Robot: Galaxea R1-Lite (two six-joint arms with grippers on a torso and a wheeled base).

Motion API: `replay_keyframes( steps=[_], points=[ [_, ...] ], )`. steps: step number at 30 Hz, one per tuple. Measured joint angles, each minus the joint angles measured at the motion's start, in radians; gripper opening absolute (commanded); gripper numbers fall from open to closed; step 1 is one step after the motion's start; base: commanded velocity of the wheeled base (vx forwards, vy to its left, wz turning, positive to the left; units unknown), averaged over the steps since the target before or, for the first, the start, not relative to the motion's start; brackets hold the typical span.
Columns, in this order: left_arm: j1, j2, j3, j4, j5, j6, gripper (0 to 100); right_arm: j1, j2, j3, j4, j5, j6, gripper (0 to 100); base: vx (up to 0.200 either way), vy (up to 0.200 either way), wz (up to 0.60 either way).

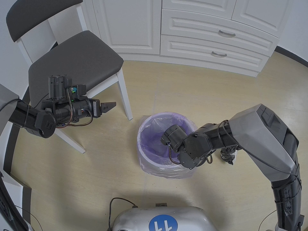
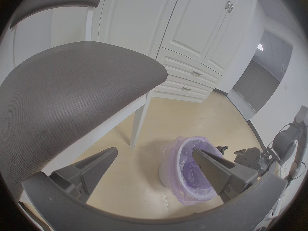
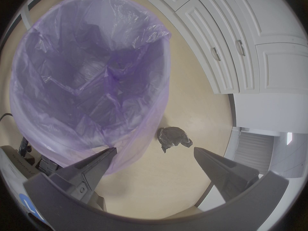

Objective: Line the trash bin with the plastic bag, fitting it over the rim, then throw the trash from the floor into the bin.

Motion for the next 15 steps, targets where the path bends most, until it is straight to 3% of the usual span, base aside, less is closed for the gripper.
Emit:
replay_keyframes(
  steps=[15],
  points=[
    [0.001, 0.000, -0.003, -0.005, 0.000, -0.001, 100, 0.000, 0.053, -0.019, -0.136, 0.000, 0.014, 100, 0.000, 0.000, 0.00]
  ],
)
